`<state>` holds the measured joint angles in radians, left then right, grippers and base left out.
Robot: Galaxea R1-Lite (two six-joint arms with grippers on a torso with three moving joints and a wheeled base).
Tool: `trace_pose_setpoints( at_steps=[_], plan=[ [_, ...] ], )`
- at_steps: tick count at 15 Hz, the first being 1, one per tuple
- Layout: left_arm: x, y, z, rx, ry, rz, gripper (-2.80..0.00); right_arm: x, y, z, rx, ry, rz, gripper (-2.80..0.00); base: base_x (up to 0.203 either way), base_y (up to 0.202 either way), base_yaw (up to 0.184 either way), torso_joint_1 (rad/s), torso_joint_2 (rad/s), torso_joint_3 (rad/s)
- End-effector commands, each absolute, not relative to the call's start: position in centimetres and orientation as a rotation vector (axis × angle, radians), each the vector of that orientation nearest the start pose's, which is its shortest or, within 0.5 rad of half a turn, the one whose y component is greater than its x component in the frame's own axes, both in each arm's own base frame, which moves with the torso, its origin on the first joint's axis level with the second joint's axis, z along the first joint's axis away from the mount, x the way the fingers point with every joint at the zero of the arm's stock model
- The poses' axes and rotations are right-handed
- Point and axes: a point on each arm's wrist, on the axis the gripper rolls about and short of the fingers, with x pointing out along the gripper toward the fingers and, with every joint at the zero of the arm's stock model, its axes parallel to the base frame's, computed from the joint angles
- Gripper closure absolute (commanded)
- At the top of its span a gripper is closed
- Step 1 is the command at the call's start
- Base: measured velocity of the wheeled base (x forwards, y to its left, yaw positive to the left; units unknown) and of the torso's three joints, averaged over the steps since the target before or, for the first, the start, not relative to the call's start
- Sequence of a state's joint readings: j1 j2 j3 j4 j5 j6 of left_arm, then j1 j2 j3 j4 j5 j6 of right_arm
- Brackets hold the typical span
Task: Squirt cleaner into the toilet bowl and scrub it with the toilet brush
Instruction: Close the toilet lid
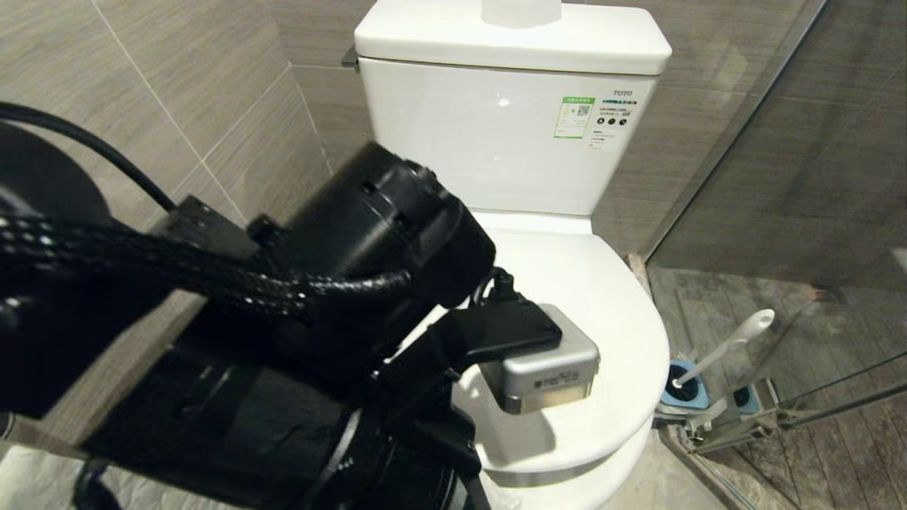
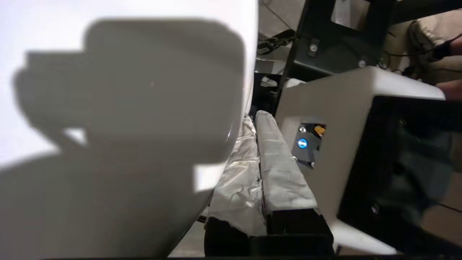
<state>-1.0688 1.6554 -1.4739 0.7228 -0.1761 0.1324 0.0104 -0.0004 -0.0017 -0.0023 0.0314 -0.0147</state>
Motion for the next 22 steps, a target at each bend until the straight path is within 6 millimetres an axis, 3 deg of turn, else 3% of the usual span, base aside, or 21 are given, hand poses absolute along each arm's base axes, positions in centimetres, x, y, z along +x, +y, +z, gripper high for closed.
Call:
trace_pose_setpoints(
  at_steps=[1,3,5,12,17,22],
  plan=[
    [15.4,-27.1,24.6,0.494,0.703,-1.174,0.00,-2.3,0.0,7.6,-0.015,-0.005,0.043,0.00,0.000,0.000,0.000,0.000,0.00,0.000],
    [15.8,-27.7,25.7,0.456,0.619,-1.167,0.00,-2.3,0.0,7.6,-0.015,-0.005,0.043,0.00,0.000,0.000,0.000,0.000,0.00,0.000],
    [14.5,-26.9,26.9,0.451,0.610,-1.192,0.00,-2.3,0.0,7.6,-0.015,-0.005,0.043,0.00,0.000,0.000,0.000,0.000,0.00,0.000],
    [10.4,-22.0,31.5,0.390,0.553,-1.241,0.00,-2.3,0.0,7.6,-0.015,-0.005,0.043,0.00,0.000,0.000,0.000,0.000,0.00,0.000],
    [7.7,-20.1,33.4,0.315,0.537,-1.343,0.00,-2.3,0.0,7.6,-0.015,-0.005,0.043,0.00,0.000,0.000,0.000,0.000,0.00,0.000],
    [7.4,-18.9,33.9,0.255,0.542,-1.314,0.00,-2.3,0.0,7.6,-0.015,-0.004,0.043,0.00,0.000,0.000,0.000,0.000,0.00,0.000]
  ],
)
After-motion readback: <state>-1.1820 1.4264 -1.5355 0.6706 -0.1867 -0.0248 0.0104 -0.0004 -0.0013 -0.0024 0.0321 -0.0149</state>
